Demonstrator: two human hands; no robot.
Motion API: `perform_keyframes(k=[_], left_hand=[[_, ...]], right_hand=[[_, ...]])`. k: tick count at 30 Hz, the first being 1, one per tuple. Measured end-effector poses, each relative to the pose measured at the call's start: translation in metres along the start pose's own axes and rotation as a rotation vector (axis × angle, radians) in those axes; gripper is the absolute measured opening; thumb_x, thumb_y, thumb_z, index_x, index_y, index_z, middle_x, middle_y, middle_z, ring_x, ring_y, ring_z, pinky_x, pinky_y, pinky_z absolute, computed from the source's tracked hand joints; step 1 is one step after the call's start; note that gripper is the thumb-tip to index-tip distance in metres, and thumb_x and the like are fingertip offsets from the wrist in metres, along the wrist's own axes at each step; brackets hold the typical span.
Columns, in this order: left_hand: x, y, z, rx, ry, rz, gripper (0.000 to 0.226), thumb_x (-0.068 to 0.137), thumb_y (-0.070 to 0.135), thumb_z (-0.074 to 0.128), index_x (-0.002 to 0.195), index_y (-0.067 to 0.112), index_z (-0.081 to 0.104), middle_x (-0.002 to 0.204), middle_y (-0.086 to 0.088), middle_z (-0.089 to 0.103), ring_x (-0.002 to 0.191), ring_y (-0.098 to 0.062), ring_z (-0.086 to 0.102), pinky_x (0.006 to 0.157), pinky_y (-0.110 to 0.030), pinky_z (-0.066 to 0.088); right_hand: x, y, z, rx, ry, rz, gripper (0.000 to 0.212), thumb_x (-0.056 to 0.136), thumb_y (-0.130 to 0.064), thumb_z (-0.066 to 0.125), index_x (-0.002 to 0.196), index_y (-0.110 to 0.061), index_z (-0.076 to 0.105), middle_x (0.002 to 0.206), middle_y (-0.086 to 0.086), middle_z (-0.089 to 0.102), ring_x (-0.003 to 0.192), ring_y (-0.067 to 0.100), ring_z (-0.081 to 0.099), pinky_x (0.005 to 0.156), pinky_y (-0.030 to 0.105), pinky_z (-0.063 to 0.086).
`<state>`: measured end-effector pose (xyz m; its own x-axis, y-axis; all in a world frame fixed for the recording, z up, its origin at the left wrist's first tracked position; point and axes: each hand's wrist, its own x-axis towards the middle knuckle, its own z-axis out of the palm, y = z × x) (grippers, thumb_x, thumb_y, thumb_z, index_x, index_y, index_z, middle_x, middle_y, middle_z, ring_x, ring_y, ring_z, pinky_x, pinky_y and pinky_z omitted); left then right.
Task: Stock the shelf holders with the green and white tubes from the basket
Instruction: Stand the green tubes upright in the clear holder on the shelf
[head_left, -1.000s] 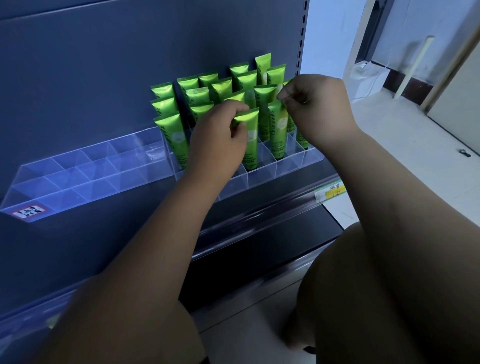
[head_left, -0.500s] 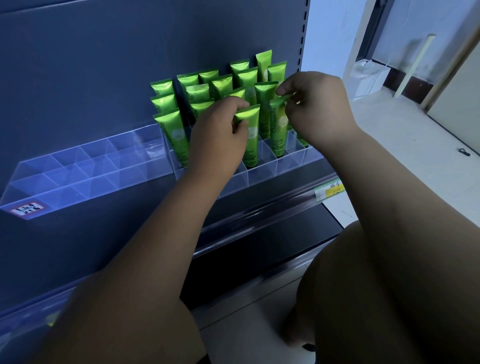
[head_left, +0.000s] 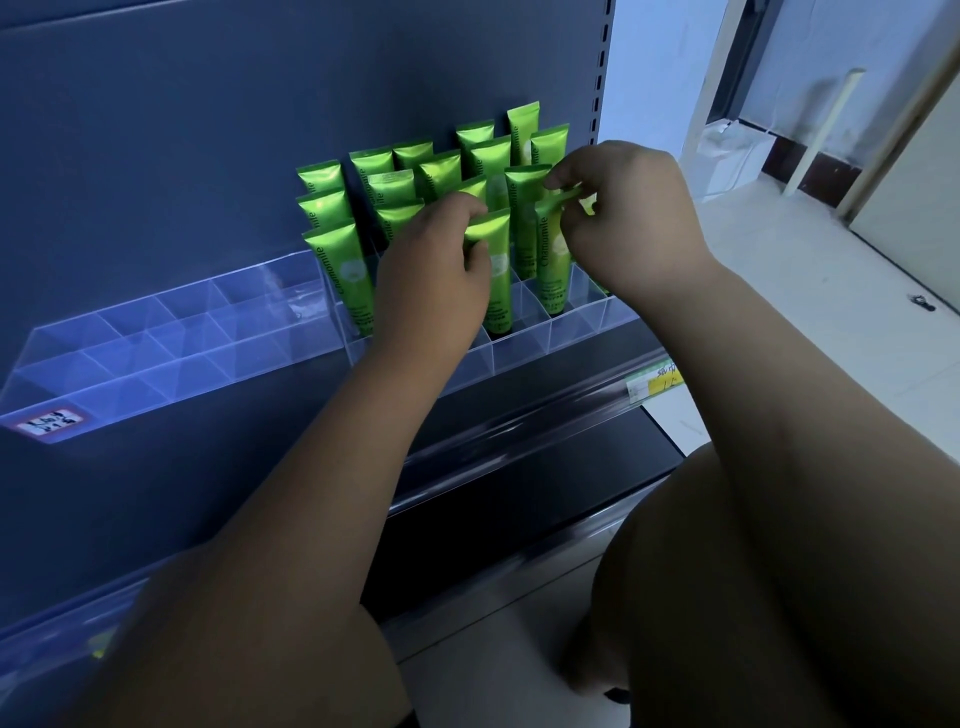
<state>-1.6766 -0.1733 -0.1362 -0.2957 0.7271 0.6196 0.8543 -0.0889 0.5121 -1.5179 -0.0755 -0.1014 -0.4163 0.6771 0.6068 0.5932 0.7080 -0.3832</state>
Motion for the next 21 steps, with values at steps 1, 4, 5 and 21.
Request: perform_keyframes(k=[1, 4, 5, 21], left_hand=[[0.0, 0.0, 0.0, 0.007, -0.001, 0.006, 0.026, 0.097, 0.015, 0.063, 0.122, 0.014, 0.065, 0.102, -0.004, 0.068, 0.079, -0.013, 0.056, 0.072, -0.035, 0.051], [0.001, 0.002, -0.001, 0.009, -0.018, -0.001, 0.025, 0.097, 0.015, 0.063, 0.123, 0.015, 0.064, 0.103, -0.003, 0.068, 0.079, -0.014, 0.057, 0.07, -0.035, 0.051], [0.001, 0.002, -0.001, 0.011, -0.019, -0.005, 0.025, 0.097, 0.016, 0.063, 0.123, 0.016, 0.064, 0.103, -0.003, 0.067, 0.078, -0.014, 0.057, 0.07, -0.035, 0.051], [-0.006, 0.012, -0.016, 0.125, -0.005, -0.078, 0.029, 0.098, 0.028, 0.058, 0.123, 0.013, 0.06, 0.11, -0.004, 0.067, 0.087, -0.024, 0.064, 0.073, -0.045, 0.056]], right_hand=[[0.0, -0.001, -0.001, -0.009, 0.004, 0.0, 0.04, 0.078, -0.007, 0.053, 0.11, -0.017, 0.076, 0.107, 0.008, 0.072, 0.094, 0.029, 0.066, 0.08, 0.039, 0.054], [-0.001, -0.002, -0.001, -0.024, 0.005, 0.008, 0.039, 0.079, -0.009, 0.054, 0.111, -0.018, 0.076, 0.109, 0.008, 0.072, 0.098, 0.029, 0.066, 0.082, 0.04, 0.054], [-0.001, -0.003, -0.002, -0.028, 0.001, 0.011, 0.039, 0.08, -0.01, 0.054, 0.111, -0.018, 0.076, 0.11, 0.008, 0.071, 0.099, 0.029, 0.066, 0.082, 0.04, 0.054], [-0.022, -0.034, -0.01, -0.058, 0.02, -0.048, 0.038, 0.084, -0.015, 0.054, 0.118, -0.018, 0.071, 0.111, 0.005, 0.07, 0.103, 0.033, 0.062, 0.075, 0.043, 0.054]])
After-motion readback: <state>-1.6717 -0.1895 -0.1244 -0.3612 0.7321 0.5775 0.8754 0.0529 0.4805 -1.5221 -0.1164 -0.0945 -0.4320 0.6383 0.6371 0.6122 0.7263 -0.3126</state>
